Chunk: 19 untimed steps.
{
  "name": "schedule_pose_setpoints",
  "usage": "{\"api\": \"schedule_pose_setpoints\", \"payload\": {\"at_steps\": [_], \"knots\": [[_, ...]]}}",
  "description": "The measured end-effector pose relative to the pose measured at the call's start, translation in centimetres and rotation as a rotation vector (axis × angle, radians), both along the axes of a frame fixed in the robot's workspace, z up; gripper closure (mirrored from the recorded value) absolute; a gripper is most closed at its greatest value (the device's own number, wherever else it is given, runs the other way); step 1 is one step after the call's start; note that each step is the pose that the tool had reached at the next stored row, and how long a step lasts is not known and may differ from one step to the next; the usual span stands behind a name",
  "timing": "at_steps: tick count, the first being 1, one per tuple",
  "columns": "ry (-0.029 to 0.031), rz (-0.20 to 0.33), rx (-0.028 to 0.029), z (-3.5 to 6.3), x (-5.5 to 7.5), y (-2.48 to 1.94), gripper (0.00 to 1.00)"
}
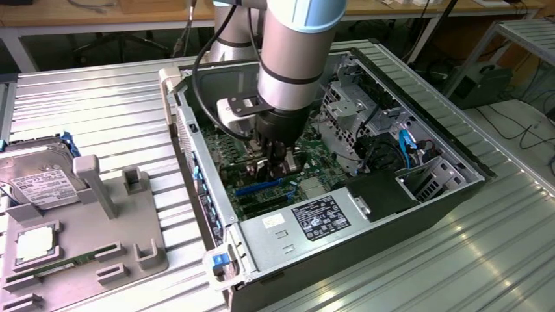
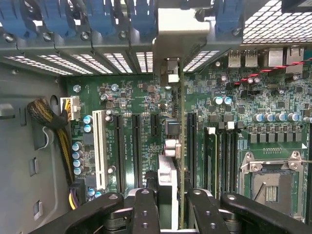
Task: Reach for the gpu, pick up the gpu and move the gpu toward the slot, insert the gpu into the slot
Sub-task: 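Insert the gpu into the slot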
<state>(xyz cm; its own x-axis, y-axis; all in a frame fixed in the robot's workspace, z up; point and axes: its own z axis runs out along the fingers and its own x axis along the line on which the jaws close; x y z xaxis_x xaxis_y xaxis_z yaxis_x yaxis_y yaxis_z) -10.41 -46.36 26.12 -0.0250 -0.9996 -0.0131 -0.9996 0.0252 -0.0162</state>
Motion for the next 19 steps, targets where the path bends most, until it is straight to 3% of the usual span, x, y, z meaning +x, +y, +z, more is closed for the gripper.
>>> {"api": "schedule_pose_setpoints", "payload": {"at_steps": [7,19], "knots": [[0.0006,0.000,0.0001,-0.26,-0.03,0.23,0.72],[0.0052,0.000,0.0000,-0.72,-0.12,0.25,0.72]]}}
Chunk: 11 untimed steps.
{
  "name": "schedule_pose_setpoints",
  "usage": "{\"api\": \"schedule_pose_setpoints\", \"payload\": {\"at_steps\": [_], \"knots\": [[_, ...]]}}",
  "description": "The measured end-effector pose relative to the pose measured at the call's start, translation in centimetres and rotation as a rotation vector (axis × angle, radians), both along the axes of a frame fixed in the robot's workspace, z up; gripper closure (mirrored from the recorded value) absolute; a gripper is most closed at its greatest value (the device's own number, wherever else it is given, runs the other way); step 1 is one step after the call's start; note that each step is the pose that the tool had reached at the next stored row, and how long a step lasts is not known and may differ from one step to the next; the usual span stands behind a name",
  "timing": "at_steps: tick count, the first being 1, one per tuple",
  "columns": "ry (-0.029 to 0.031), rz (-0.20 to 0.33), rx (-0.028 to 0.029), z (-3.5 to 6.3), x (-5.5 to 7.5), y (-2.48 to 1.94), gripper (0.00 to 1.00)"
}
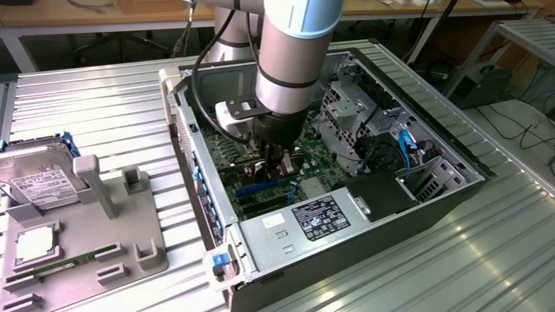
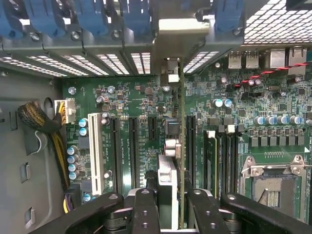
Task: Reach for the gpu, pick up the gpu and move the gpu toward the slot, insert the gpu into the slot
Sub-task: 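Insert the gpu into the slot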
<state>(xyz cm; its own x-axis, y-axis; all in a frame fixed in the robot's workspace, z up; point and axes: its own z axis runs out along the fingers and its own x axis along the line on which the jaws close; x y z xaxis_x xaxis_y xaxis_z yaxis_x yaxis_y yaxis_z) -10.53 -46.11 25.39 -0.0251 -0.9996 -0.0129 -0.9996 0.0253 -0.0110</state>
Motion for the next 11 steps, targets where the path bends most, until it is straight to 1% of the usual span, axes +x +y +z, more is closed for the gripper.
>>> {"api": "schedule_pose_setpoints", "payload": {"at_steps": [6,11], "knots": [[0.0003,0.000,0.0000,-0.38,0.00,0.02,0.72],[0.0032,0.000,0.0000,-0.70,0.00,0.03,0.72]]}}
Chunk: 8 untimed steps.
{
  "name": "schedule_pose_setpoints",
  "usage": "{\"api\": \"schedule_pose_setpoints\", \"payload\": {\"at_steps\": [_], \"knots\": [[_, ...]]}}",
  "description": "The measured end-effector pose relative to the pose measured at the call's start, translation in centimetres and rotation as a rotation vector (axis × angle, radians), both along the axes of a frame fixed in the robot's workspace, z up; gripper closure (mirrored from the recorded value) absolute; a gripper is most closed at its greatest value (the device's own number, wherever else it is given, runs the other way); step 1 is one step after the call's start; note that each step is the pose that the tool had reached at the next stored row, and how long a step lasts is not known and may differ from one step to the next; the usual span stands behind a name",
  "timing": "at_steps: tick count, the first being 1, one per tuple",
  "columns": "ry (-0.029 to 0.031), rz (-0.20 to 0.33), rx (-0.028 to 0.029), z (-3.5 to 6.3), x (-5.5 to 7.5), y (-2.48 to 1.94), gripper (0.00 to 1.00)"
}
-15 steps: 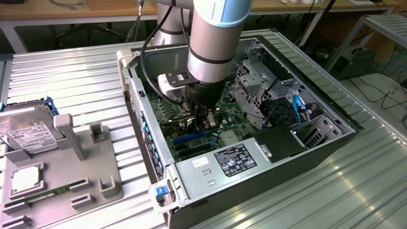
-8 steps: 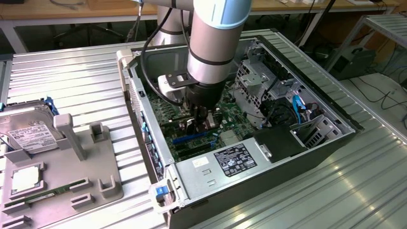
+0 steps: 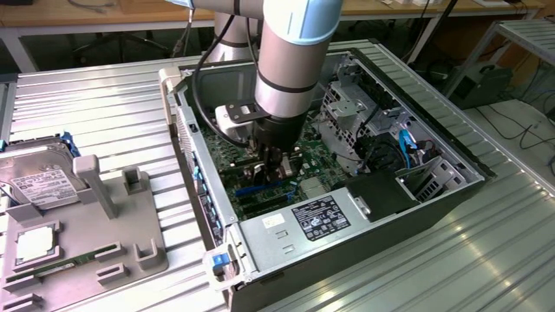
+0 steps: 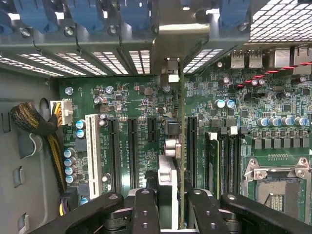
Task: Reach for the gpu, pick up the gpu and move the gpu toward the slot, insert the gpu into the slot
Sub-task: 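Insert the gpu into the slot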
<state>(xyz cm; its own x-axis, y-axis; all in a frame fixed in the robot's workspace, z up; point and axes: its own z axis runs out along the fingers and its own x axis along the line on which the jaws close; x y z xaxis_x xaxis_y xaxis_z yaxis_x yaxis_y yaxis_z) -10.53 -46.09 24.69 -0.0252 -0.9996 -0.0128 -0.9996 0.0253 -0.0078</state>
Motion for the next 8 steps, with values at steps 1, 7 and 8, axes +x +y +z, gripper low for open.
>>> {"api": "schedule_pose_setpoints", "payload": {"at_steps": [1,7,8], "knots": [[0.0005,0.000,0.0001,-0.04,0.00,0.00,0.72],[0.0037,0.000,-0.0003,-0.28,0.00,0.00,0.72],[0.0038,0.000,-0.0003,-0.27,0.00,0.00,0.72]]}}
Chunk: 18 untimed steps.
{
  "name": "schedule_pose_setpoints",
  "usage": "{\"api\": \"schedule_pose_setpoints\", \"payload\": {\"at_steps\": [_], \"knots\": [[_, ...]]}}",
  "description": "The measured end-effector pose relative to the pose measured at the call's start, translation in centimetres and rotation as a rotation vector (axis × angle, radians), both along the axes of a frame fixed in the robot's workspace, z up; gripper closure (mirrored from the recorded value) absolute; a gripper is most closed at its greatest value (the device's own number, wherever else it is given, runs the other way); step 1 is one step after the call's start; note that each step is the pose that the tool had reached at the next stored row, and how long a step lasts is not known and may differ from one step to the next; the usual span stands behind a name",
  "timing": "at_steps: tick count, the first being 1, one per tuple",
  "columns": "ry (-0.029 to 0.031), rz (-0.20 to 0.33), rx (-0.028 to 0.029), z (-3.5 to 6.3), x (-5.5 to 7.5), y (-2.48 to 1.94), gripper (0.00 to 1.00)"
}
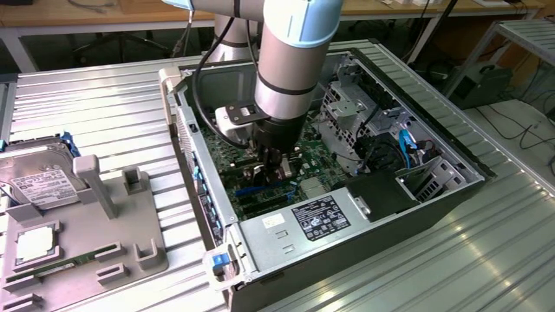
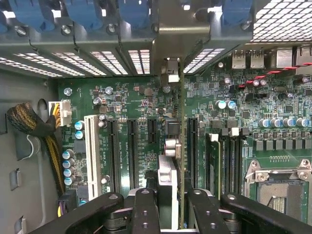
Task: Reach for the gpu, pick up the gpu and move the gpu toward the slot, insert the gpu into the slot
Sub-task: 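Insert the gpu into the slot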
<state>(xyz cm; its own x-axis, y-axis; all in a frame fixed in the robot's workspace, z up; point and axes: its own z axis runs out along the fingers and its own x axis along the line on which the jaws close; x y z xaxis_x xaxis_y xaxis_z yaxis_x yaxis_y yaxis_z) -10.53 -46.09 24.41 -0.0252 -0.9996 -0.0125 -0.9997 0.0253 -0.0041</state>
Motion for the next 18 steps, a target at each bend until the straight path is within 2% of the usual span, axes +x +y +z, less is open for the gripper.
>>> {"api": "schedule_pose_setpoints", "payload": {"at_steps": [18], "knots": [[0.0000,0.000,0.0002,-0.45,0.00,0.00,0.72]]}}
